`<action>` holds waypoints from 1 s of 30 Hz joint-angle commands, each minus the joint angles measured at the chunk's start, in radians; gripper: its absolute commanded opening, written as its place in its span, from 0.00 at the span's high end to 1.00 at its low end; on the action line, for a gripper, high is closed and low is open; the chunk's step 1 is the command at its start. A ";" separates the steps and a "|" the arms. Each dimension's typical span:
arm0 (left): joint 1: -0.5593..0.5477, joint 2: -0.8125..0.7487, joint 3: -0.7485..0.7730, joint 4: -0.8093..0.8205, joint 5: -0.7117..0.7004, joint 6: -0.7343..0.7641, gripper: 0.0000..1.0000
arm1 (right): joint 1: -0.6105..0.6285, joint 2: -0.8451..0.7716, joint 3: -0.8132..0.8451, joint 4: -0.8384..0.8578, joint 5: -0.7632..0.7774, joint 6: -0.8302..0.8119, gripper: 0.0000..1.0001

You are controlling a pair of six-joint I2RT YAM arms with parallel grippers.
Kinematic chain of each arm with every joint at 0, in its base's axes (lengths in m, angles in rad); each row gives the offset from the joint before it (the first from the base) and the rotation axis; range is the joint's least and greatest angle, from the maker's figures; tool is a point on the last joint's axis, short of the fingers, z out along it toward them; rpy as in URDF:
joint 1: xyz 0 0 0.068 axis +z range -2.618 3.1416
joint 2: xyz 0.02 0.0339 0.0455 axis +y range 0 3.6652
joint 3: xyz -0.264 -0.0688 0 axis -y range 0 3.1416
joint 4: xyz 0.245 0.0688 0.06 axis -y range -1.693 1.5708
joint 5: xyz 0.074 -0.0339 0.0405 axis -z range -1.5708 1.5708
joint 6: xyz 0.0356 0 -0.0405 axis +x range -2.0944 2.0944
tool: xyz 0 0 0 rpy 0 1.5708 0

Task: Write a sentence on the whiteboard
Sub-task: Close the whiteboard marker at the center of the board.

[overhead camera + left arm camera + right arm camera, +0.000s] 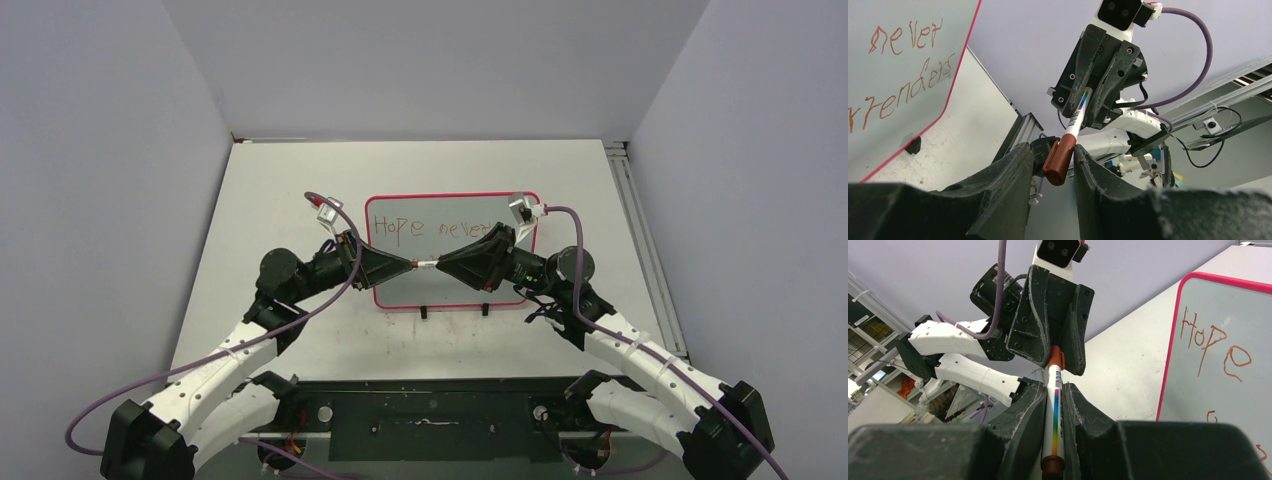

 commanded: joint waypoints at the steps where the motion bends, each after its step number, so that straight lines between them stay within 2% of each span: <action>1: -0.005 -0.018 0.021 0.067 -0.011 -0.001 0.66 | 0.010 0.014 0.028 0.070 -0.028 0.001 0.95; 7: -0.005 -0.022 0.020 0.073 -0.015 -0.001 0.66 | 0.011 0.015 0.025 0.065 -0.030 0.000 0.95; 11: -0.006 -0.022 0.019 0.073 -0.012 -0.001 0.74 | 0.011 0.009 0.022 0.062 -0.013 -0.006 0.95; 15: -0.006 -0.022 0.019 0.073 -0.008 -0.003 0.75 | 0.010 0.008 0.023 0.057 -0.001 -0.011 0.95; 19: -0.006 -0.025 0.019 0.073 -0.007 -0.003 0.82 | 0.011 0.007 0.020 0.051 0.005 -0.012 0.95; 24: -0.006 -0.027 0.019 0.076 -0.005 -0.003 1.00 | 0.012 0.011 0.020 0.050 0.011 -0.013 0.95; 30: -0.007 -0.030 0.019 0.095 0.002 0.001 1.00 | 0.038 0.033 0.025 0.053 0.012 -0.021 0.95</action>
